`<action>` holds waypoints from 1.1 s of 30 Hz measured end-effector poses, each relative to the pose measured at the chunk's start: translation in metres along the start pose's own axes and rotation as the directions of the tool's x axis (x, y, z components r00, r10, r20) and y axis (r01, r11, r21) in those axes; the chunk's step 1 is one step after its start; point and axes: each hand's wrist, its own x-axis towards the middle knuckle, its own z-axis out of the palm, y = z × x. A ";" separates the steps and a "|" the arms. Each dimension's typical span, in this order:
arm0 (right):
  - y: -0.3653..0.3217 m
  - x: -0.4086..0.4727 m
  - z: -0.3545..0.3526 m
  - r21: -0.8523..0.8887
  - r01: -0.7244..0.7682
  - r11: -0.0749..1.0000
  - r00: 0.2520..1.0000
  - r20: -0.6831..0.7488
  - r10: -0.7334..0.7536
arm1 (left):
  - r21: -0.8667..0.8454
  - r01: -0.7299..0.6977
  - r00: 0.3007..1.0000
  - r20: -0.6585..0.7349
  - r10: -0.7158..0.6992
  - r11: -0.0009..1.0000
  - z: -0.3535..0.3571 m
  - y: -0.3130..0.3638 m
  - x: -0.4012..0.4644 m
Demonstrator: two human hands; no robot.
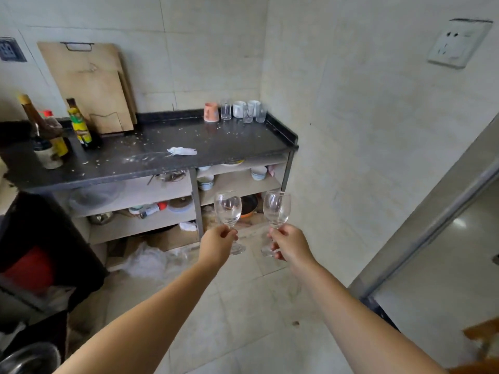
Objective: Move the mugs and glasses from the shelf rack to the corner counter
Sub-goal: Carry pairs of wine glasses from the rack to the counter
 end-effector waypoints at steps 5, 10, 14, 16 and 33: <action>-0.027 0.085 -0.011 -0.014 -0.006 1.000 1.000 0.024 0.007 | -0.004 0.033 0.998 -0.053 -0.034 0.999 0.017 0.029 0.079; -0.054 0.169 0.008 -0.033 -0.003 0.999 0.999 0.052 0.004 | 0.005 0.027 0.999 -0.031 -0.027 1.000 0.017 0.046 0.162; -0.080 0.255 0.042 -0.063 0.017 0.998 0.997 0.074 -0.012 | -0.011 0.004 0.998 -0.064 -0.005 1.000 0.006 0.052 0.254; -0.095 0.299 0.061 -0.029 0.022 0.999 0.998 0.067 -0.020 | 0.011 -0.011 0.999 -0.051 0.012 1.000 -0.003 0.057 0.300; -0.189 0.600 0.151 0.017 -0.050 0.999 0.999 0.015 0.050 | 0.000 0.063 0.994 -0.092 -0.063 0.998 -0.044 0.077 0.620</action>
